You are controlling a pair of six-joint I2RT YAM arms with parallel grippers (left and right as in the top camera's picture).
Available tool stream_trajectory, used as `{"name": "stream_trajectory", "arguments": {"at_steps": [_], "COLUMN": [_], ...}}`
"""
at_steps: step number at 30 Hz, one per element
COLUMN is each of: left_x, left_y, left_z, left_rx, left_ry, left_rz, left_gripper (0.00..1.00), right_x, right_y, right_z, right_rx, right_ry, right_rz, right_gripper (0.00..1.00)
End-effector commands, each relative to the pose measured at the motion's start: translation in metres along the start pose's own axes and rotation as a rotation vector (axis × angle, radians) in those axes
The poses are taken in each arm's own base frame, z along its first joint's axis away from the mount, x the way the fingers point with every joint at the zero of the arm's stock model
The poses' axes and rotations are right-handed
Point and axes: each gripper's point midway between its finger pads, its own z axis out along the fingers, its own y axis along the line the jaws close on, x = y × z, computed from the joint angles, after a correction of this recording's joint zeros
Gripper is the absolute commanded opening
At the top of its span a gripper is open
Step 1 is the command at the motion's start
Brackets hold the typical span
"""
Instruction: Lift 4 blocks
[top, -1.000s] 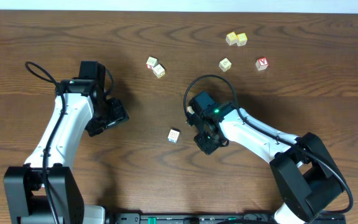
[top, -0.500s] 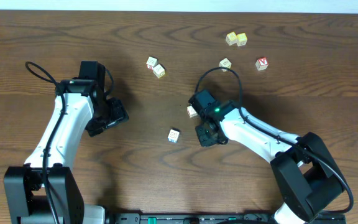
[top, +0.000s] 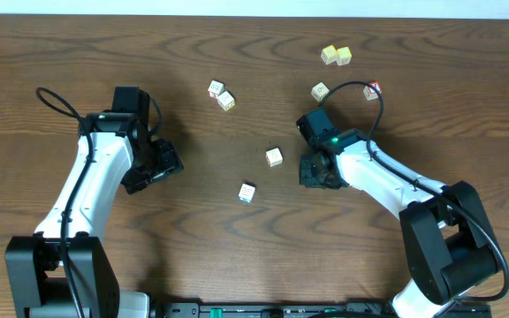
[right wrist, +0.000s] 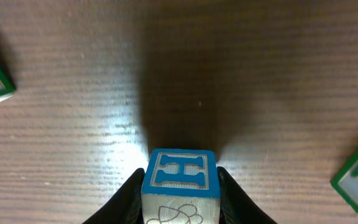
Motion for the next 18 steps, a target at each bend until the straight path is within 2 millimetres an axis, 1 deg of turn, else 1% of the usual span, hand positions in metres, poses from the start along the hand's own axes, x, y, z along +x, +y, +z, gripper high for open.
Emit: {"name": "stream_trajectory", "arguments": {"at_steps": [1, 4, 8, 11, 18], "left_x": [0.0006, 0.0006, 0.0007, 0.0006, 0.0007], "left_y": [0.002, 0.002, 0.0021, 0.002, 0.0021], "left_z": [0.0003, 0.0003, 0.0003, 0.0003, 0.0003], "left_rx": [-0.008, -0.008, -0.008, -0.008, -0.008], "left_ry": [0.004, 0.004, 0.005, 0.004, 0.005], "left_rz": [-0.005, -0.005, -0.005, -0.005, -0.004], "left_gripper": [0.73, 0.73, 0.73, 0.73, 0.73], "right_x": [-0.0107, -0.0134, -0.0079, -0.0073, -0.0072], "right_y": [0.0023, 0.0048, 0.0086, 0.0087, 0.0063], "right_z": [-0.0019, -0.0021, -0.0021, -0.0021, -0.0021], "right_rx": [-0.026, -0.042, -0.067, -0.068, -0.063], "right_ry": [-0.018, -0.025, -0.001, 0.001, 0.004], "right_rz": [0.002, -0.035, -0.08, -0.101, -0.103], "right_gripper": [0.19, 0.2, 0.22, 0.26, 0.31]}}
